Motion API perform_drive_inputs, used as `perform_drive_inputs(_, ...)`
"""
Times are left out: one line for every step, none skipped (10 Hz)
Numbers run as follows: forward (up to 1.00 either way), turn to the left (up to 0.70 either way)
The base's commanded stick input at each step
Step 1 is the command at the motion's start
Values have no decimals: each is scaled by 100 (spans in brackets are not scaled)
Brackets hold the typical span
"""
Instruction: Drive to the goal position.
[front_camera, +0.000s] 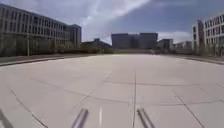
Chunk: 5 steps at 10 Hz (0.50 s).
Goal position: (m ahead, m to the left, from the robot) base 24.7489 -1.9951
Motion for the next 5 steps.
perform_drive_inputs(50,0)
perform_drive_inputs(50,0)
perform_drive_inputs(50,0)
perform_drive_inputs(50,0)
perform_drive_inputs(50,0)
